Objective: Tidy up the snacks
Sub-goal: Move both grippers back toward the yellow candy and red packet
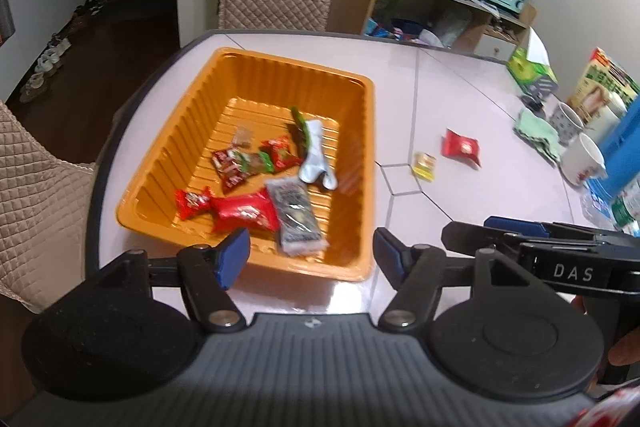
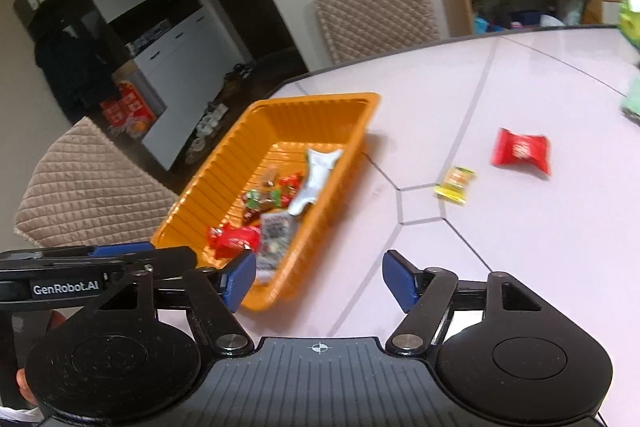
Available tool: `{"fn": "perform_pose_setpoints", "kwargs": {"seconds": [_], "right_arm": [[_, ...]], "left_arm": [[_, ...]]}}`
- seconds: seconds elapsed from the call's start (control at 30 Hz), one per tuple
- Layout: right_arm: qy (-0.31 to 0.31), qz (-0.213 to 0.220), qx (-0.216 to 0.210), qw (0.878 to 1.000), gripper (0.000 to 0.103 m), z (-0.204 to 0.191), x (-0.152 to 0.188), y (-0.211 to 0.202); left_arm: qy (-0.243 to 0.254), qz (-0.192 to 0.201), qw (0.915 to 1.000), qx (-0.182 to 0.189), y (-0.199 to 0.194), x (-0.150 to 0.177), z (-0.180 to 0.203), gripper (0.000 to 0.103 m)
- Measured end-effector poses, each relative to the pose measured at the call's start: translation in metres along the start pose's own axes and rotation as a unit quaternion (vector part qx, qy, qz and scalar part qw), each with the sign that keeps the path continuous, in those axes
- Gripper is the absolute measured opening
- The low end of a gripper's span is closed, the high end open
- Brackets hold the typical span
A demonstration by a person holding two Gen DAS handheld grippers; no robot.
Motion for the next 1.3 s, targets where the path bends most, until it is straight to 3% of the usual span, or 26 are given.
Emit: {"fn": "perform_pose_setpoints", "kwargs": {"seconds": [0.67, 0.87, 1.3], "right_arm": [[0.047, -0.021, 0.074, 0.996, 0.074, 0.048, 0.058, -0.061], [0.046, -0.03, 0.106, 0.993, 0.075, 0.064, 0.067, -0.067], [0.069, -0.043, 0.128, 0.988, 0.075, 0.097, 0.069, -0.063]], "left_arm": [[0.06, -0.057, 0.9957, 0.041, 0.01, 0.062, 0.064, 0.067], [0.08, -0.066, 0.9934, 0.049, 0.023, 0.067, 0.084, 0.066], [0.114, -0.068, 0.9892, 0.061, 0.059, 0.062, 0.116, 0.066]]}}
Point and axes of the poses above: each gripper's, at about its wrist camera, not at the fingertips, and y roughly the way its jaws point, z to its right, x to its underside, the point moved 4 cm from there along y, roughly the way its jaws point, and after that the axes turned 15 degrees about -y, right-handed, at the moved point
